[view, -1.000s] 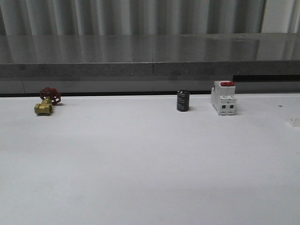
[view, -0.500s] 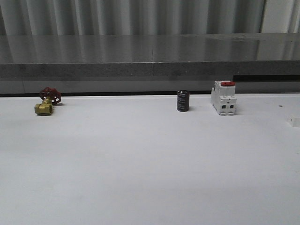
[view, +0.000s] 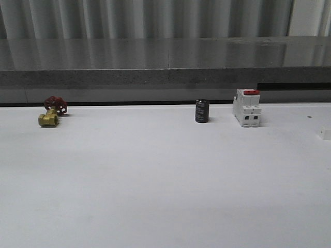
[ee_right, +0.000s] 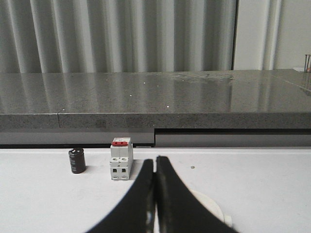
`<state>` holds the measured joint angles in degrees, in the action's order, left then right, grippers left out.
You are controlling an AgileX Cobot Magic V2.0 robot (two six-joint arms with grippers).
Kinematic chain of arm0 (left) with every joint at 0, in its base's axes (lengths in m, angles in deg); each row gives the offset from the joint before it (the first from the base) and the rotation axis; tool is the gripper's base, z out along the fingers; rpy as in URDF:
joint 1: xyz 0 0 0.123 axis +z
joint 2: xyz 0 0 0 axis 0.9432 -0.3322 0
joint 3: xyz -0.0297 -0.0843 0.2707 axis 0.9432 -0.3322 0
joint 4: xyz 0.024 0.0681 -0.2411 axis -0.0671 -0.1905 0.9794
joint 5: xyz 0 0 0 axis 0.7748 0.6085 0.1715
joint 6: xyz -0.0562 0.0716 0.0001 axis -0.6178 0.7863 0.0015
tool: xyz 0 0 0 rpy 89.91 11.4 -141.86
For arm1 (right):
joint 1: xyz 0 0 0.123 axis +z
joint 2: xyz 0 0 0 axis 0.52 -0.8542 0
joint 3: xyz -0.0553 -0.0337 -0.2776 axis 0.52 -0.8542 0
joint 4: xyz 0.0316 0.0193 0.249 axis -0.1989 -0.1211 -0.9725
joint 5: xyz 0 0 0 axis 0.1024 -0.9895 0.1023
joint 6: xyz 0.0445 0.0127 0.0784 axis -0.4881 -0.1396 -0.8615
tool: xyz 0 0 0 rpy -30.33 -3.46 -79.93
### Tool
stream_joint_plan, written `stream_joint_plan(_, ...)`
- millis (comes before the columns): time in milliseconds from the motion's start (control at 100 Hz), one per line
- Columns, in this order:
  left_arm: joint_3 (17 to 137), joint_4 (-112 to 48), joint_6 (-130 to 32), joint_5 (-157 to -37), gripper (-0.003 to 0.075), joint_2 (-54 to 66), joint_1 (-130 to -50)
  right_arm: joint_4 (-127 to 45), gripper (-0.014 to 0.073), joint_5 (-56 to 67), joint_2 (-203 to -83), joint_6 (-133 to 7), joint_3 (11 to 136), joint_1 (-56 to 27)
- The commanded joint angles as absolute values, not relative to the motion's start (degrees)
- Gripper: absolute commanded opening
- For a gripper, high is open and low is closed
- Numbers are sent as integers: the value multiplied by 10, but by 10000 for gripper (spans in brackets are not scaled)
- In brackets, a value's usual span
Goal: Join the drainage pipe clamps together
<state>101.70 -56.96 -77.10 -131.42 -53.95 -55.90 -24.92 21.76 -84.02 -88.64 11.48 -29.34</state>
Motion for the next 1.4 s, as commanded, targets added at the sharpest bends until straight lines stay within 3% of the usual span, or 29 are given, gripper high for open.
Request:
stream_joint_plan(0, 1032, -563, -771, -1313, 64, -512, -557, -245, -67, 266, -839, -882, 126, -295)
stream_joint_plan(100, 1032, -556, -771, -1317, -20, -512, -557, -245, -67, 266, -839, -882, 126, -295)
stream_joint_plan(450, 1041, -501, -792, -1345, -20, -452, -607, -245, -67, 266, -839, -882, 126, -295)
stream_joint_plan(710, 1041, -539, -928, -1369, -20, -390, -728, -245, -67, 266, -839, -882, 126, -295)
stream_joint_plan(1040, 1041, -557, -1026, -1338, -20, -425, -902, -245, -67, 266, -839, -882, 126, -295)
stream_joint_plan(1390, 1042, -581, -1105, -1305, -20, -498, -962, -245, -67, 266, -839, -882, 126, -295)
